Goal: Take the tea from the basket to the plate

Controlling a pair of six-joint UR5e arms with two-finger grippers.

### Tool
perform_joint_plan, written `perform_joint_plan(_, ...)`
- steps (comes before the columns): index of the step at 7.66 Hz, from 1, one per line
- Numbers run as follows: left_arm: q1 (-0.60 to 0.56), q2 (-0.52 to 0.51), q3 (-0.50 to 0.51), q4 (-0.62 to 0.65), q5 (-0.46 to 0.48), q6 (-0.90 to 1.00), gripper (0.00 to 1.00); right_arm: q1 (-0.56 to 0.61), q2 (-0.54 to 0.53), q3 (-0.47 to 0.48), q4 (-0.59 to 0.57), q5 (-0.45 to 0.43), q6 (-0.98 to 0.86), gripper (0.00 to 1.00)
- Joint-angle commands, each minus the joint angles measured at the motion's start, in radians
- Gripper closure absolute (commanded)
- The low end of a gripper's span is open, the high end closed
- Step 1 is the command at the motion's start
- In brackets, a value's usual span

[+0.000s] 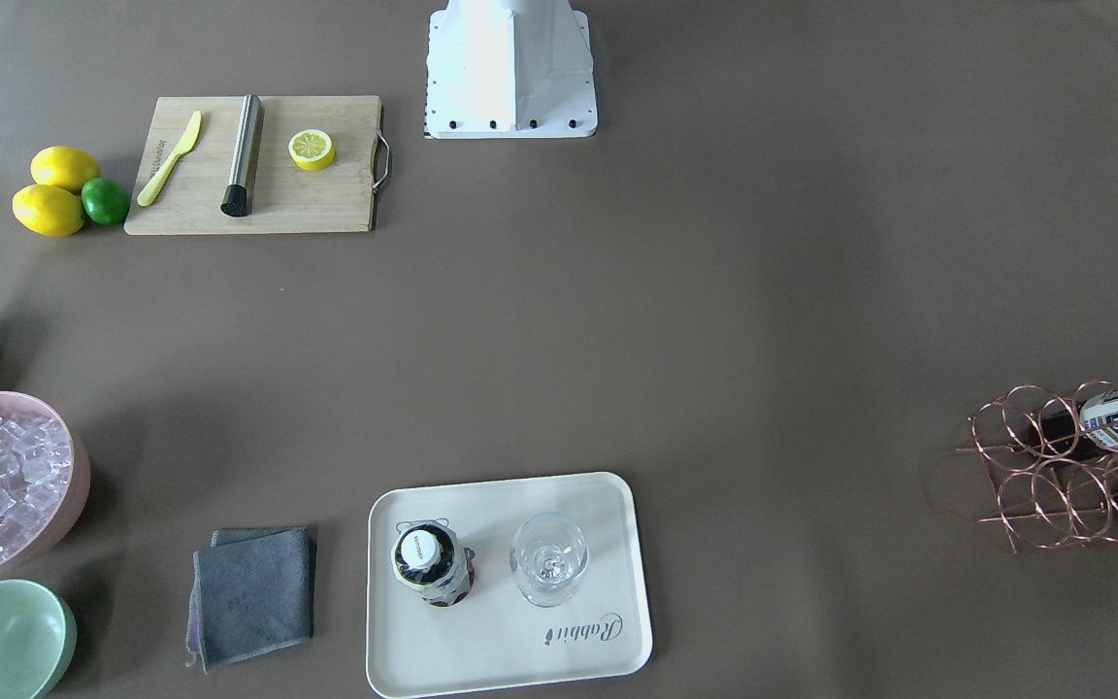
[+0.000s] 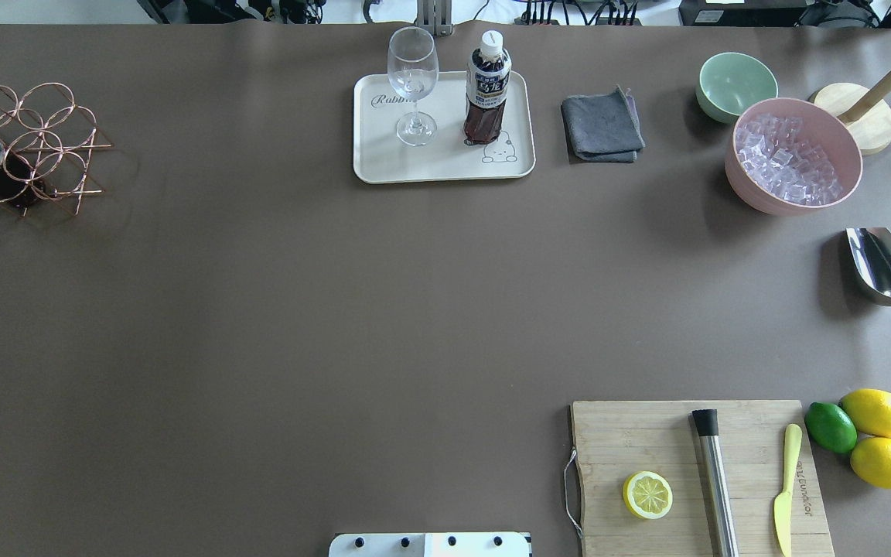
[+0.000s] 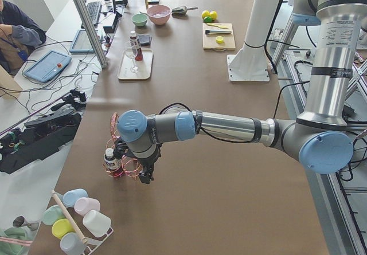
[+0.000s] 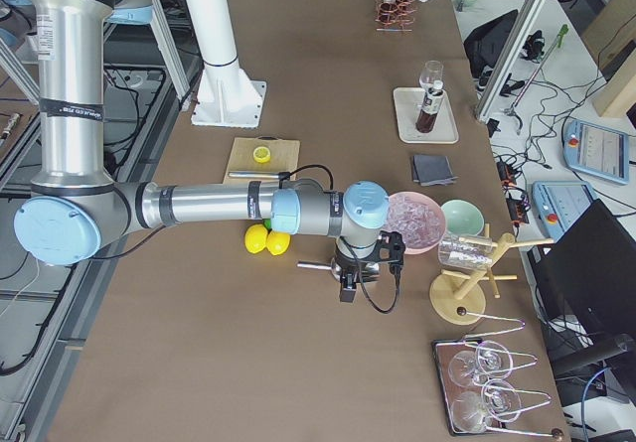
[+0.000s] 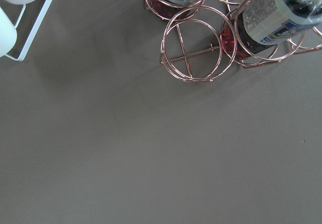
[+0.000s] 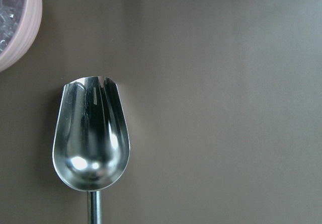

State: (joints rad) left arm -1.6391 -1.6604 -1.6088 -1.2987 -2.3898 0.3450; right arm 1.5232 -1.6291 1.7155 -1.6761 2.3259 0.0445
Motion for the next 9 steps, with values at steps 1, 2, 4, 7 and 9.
perform_joint_plan(1, 0.002, 0.008, -0.01, -0.001, 0.001, -0.044, 0.02, 0.0, 0.0, 0.0, -0.001, 0.0, 0.0, 0.0)
perform_joint_plan(2, 0.001, 0.01, -0.011, -0.002, 0.001, -0.044, 0.02, 0.0, 0.0, 0.0, -0.001, 0.001, 0.0, 0.0)
perform_joint_plan(4, 0.001, 0.01, -0.011, -0.004, 0.0, -0.043, 0.02, 0.0, 0.0, 0.0, -0.001, 0.001, 0.0, 0.0)
perform_joint_plan(7, -0.001, 0.014, -0.011, -0.007, 0.027, -0.037, 0.02, 0.0, 0.0, 0.0, -0.001, 0.001, 0.0, 0.0)
perform_joint_plan(9, 0.001, 0.016, -0.011, -0.007, 0.054, -0.037, 0.02, 0.0, 0.0, -0.002, -0.001, 0.0, 0.0, 0.0)
